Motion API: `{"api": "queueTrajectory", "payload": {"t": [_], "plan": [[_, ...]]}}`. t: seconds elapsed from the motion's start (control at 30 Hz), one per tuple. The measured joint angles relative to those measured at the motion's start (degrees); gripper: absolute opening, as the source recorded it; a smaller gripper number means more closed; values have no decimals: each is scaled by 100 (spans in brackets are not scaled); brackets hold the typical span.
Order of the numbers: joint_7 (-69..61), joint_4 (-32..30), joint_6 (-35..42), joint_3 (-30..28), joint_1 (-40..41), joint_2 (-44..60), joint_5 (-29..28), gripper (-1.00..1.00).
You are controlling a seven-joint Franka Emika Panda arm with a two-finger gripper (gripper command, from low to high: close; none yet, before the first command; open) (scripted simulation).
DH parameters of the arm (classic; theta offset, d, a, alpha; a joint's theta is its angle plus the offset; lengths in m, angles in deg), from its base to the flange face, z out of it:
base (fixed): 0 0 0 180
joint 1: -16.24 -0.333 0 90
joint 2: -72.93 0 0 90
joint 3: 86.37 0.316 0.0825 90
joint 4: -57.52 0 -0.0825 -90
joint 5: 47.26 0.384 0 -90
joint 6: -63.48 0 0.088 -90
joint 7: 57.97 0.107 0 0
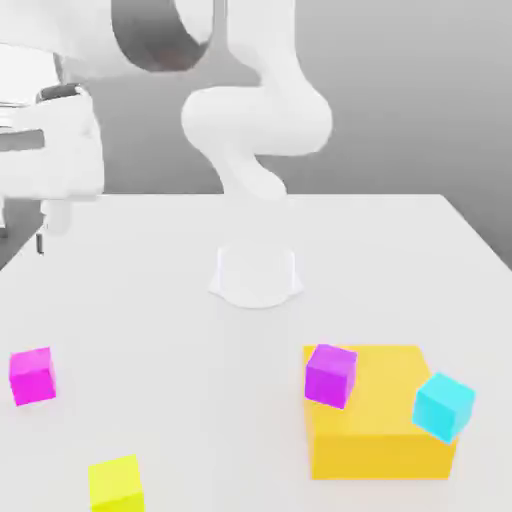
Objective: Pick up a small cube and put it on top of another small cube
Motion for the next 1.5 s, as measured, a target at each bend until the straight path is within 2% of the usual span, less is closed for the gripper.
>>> {"api": "queueTrajectory", "payload": {"t": [0.3,0.47,0.5,0.73,0.9,0.93,1.03,1.2,1.4,1.5], "plan": [[384,-533,-887,-555,973,1853,375,0],[-231,-363,-1620,205,1638,2883,1254,0],[-318,-334,-1731,345,1754,3024,1369,-100],[-305,-334,-1737,358,1770,3027,1354,-100],[406,-544,-1073,-263,1349,2114,408,-100],[439,-588,-924,-238,1264,1915,257,-100],[-9,-706,-540,261,788,1411,136,-100],[-938,-897,117,978,-625,546,-18,-100],[-1910,-1150,850,1763,-1601,-493,-339,-100],[-2313,-1287,738,2182,-2068,-537,-501,-100]]}}
